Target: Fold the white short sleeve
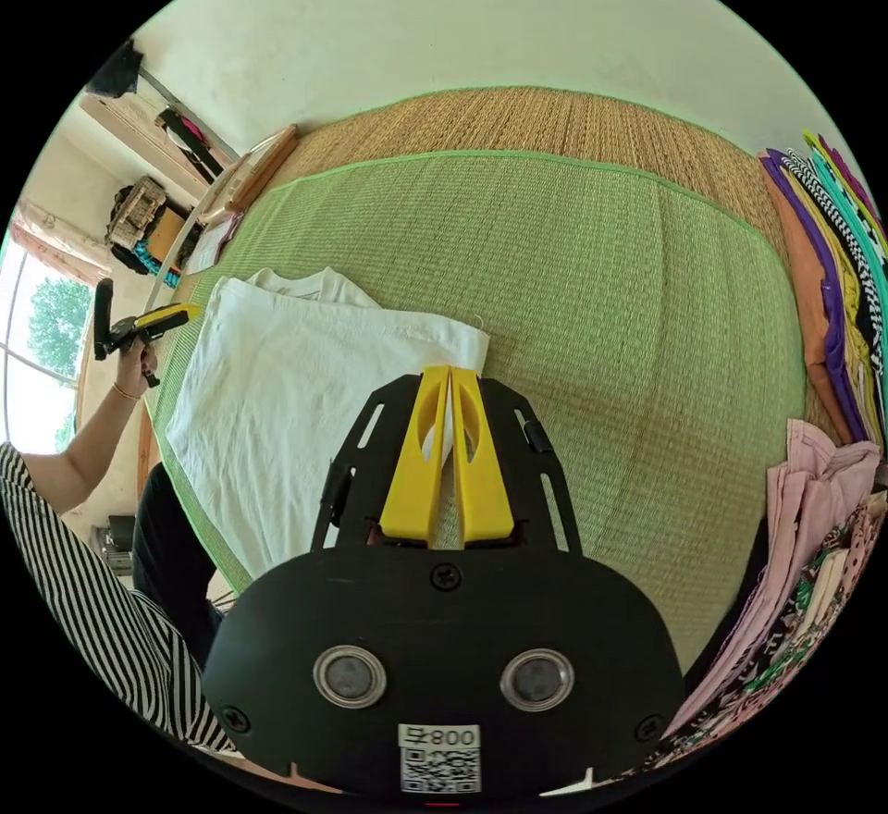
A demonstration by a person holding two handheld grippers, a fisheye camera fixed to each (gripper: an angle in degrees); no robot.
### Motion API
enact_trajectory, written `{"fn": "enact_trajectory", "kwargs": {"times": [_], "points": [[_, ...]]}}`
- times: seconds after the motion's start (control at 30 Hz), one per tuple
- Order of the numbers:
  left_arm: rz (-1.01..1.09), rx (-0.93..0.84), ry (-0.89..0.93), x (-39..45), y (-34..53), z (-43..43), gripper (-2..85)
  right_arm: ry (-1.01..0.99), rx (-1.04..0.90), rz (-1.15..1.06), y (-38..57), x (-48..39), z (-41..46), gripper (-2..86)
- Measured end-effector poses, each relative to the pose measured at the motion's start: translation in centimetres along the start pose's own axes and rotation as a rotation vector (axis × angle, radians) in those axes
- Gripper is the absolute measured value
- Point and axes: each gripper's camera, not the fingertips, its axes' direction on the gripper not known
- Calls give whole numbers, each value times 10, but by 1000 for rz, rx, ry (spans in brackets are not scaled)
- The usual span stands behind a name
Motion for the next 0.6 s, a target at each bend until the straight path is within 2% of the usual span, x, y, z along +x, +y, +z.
{"fn": "enact_trajectory", "kwargs": {"times": [0.13, 0.27, 0.33, 0.4, 0.5, 0.6], "points": [[-67, -47, 73, -8, 46, -7, 9, -98, -7, 60, 45, 19, -21, 56], [-229, -131, 149, -30, 115, -10, 40, -260, -25, 165, 129, 36, -41, 87], [-343, -137, 208, -45, 144, -10, 66, -354, -44, 225, 165, 43, -41, 92], [-471, -88, 354, -63, 176, -7, 84, -445, -56, 287, 203, 48, -37, 96], [-517, -87, 447, -69, 194, 7, 85, -503, -37, 327, 227, 50, -34, 96], [-487, -126, 408, -61, 193, 19, 53, -432, -70, 341, 237, 53, -26, 85]]}}
